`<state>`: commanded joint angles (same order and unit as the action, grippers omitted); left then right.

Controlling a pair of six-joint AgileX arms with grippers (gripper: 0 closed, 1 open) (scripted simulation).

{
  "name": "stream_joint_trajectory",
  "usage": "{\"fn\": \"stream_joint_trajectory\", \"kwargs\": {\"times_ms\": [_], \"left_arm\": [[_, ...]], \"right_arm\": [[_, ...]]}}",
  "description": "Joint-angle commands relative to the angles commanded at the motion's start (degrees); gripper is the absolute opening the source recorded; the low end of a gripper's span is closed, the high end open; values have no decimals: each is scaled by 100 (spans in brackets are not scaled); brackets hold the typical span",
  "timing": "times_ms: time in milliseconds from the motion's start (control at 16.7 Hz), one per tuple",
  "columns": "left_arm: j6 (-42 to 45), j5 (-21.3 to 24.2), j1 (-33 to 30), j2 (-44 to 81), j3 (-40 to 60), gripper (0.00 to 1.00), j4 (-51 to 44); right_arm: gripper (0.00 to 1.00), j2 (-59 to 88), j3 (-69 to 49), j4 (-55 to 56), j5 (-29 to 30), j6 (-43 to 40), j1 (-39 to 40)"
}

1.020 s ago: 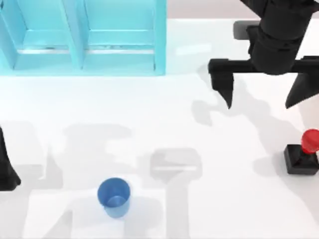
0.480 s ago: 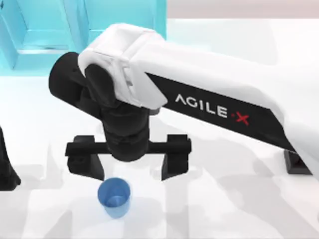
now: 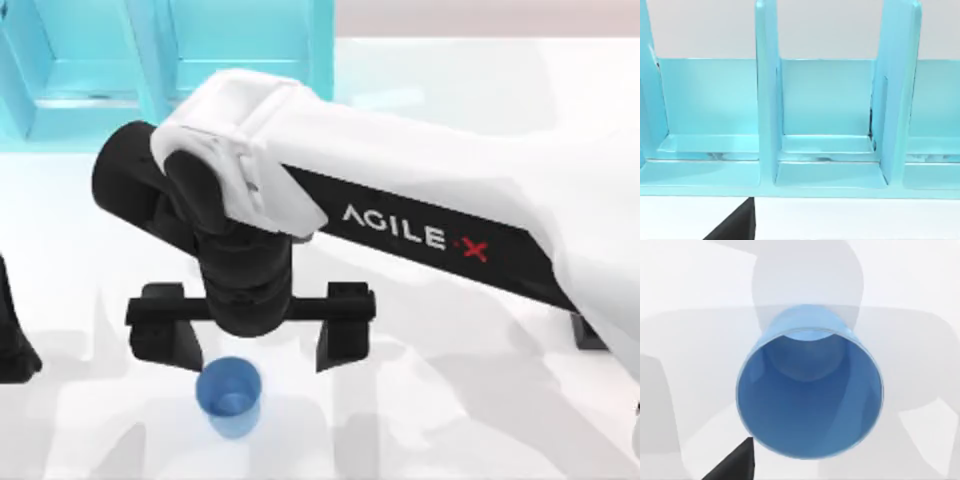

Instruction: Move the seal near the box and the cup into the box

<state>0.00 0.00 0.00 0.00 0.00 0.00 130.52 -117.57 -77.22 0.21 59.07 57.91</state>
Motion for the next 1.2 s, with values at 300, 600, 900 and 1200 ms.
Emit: {"fn": "stream_joint_trajectory", "kwargs": {"times_ms": [300, 600, 900, 1200], "left_arm": [[0, 0, 0, 0, 0, 100, 0], [0, 0, 0, 0, 0, 100, 0], [0, 0, 0, 0, 0, 100, 0], [0, 0, 0, 0, 0, 100, 0]], "right_arm": [[100, 140, 937, 1135, 2, 14, 12], [100, 200, 1244, 1462, 2, 27, 24], [70, 200, 1244, 1462, 2, 27, 24], [32, 200, 1244, 1462, 2, 27, 24]]}}
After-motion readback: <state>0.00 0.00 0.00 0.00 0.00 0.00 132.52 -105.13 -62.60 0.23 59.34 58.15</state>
